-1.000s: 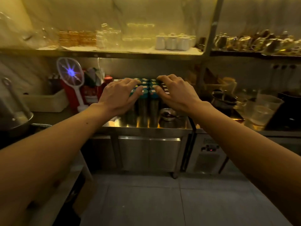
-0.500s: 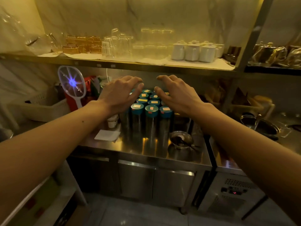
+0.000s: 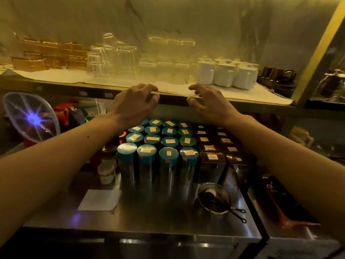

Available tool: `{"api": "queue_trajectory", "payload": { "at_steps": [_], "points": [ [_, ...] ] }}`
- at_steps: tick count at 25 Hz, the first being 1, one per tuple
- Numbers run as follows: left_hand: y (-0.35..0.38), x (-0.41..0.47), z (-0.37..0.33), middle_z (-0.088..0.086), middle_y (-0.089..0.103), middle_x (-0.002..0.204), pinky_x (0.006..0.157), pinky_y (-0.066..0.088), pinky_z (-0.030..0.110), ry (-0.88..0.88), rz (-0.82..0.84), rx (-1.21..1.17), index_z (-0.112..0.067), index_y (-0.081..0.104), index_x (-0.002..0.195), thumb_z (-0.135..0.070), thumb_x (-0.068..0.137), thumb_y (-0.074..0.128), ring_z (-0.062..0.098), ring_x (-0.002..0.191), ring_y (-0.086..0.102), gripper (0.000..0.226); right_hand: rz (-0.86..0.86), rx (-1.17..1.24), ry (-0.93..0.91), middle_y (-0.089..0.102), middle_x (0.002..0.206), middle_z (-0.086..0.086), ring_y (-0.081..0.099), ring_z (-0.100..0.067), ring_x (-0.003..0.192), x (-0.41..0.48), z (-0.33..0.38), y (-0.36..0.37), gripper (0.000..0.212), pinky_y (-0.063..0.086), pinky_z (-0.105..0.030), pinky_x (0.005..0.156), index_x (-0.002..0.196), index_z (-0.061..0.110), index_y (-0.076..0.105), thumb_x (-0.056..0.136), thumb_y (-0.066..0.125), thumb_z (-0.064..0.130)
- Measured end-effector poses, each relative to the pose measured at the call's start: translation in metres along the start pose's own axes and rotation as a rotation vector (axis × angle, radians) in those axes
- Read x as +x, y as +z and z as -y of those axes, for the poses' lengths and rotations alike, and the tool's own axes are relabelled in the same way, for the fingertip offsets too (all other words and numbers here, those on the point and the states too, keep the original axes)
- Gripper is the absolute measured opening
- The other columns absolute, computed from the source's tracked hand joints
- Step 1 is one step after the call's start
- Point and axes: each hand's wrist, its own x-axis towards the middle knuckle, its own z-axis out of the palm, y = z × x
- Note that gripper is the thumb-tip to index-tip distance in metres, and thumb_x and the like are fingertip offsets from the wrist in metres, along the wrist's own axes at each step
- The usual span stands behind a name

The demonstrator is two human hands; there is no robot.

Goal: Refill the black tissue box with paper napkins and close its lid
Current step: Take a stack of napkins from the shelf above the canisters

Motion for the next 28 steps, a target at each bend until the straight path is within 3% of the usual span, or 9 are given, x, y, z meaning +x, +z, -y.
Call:
{"api": "queue_trajectory", "payload": {
  "at_steps": [3, 9, 15, 19, 22, 25, 28],
  "points": [
    [0.026, 0.033, 0.024, 0.009, 0.060, 0.133, 0.082, 0.046, 0.040, -0.001, 0.001, -0.036, -0.020, 0.053, 0.133, -0.045, 0.099, 0.037, 0.030, 0.111, 0.060, 0.046, -0.005, 0.009, 0.013, 0.054, 0.132, -0.013, 0.051, -0.024, 0.121, 0.036, -0.021, 0.016, 0.046, 0.045, -0.037, 0.096, 0.139, 0.020, 0.042, 0.098, 0.049, 0.040],
    [0.065, 0.087, 0.048, 0.012, 0.059, 0.135, 0.088, 0.049, 0.044, 0.060, 0.060, 0.025, -0.017, 0.054, 0.133, -0.045, 0.096, 0.039, 0.031, 0.114, 0.059, 0.049, 0.023, -0.026, -0.050, 0.051, 0.137, -0.010, 0.049, -0.024, 0.125, 0.105, -0.073, 0.034, 0.046, 0.044, -0.042, 0.100, 0.139, 0.025, 0.043, 0.096, 0.052, 0.040],
    [0.075, 0.143, 0.091, 0.013, 0.047, 0.145, 0.098, 0.041, 0.043, -0.221, 0.230, -0.016, -0.027, 0.046, 0.141, -0.047, 0.093, 0.056, 0.031, 0.129, 0.048, 0.053, 0.232, 0.195, 0.060, 0.055, 0.127, -0.006, 0.052, -0.021, 0.114, 0.180, -0.142, 0.029, 0.038, 0.046, -0.041, 0.097, 0.128, 0.026, 0.055, 0.092, 0.062, 0.032],
    [0.071, 0.160, 0.111, 0.014, 0.057, 0.135, 0.089, 0.041, 0.034, -0.279, 0.457, -0.068, -0.031, 0.052, 0.136, -0.049, 0.086, 0.062, 0.020, 0.111, 0.056, 0.055, 0.437, 0.386, 0.185, 0.058, 0.122, -0.006, 0.056, -0.024, 0.110, 0.200, -0.174, 0.028, 0.037, 0.050, -0.037, 0.088, 0.123, 0.032, 0.056, 0.088, 0.066, 0.029],
    [0.064, 0.168, 0.121, 0.006, 0.066, 0.122, 0.089, 0.049, 0.033, -0.212, 0.474, -0.138, -0.034, 0.060, 0.123, -0.050, 0.075, 0.066, 0.011, 0.100, 0.063, 0.052, 0.495, 0.465, 0.147, 0.060, 0.116, -0.006, 0.059, -0.024, 0.103, 0.204, -0.183, 0.032, 0.041, 0.052, -0.032, 0.084, 0.122, 0.035, 0.058, 0.083, 0.068, 0.026],
    [0.068, 0.176, 0.127, -0.007, 0.068, 0.109, 0.088, 0.054, 0.033, -0.136, 0.473, -0.210, -0.042, 0.065, 0.109, -0.059, 0.070, 0.070, 0.004, 0.092, 0.066, 0.042, 0.543, 0.480, 0.111, 0.058, 0.121, -0.001, 0.060, -0.022, 0.106, 0.209, -0.185, 0.036, 0.048, 0.055, -0.031, 0.090, 0.121, 0.035, 0.060, 0.076, 0.072, 0.028],
    [0.073, 0.175, 0.133, -0.016, 0.068, 0.102, 0.080, 0.054, 0.024, -0.073, 0.436, -0.236, -0.047, 0.066, 0.107, -0.078, 0.059, 0.062, -0.006, 0.092, 0.064, 0.057, 0.603, 0.468, 0.121, 0.058, 0.122, 0.009, 0.059, -0.022, 0.107, 0.217, -0.183, 0.034, 0.048, 0.052, -0.035, 0.093, 0.117, 0.032, 0.064, 0.071, 0.072, 0.025]
  ]
}}
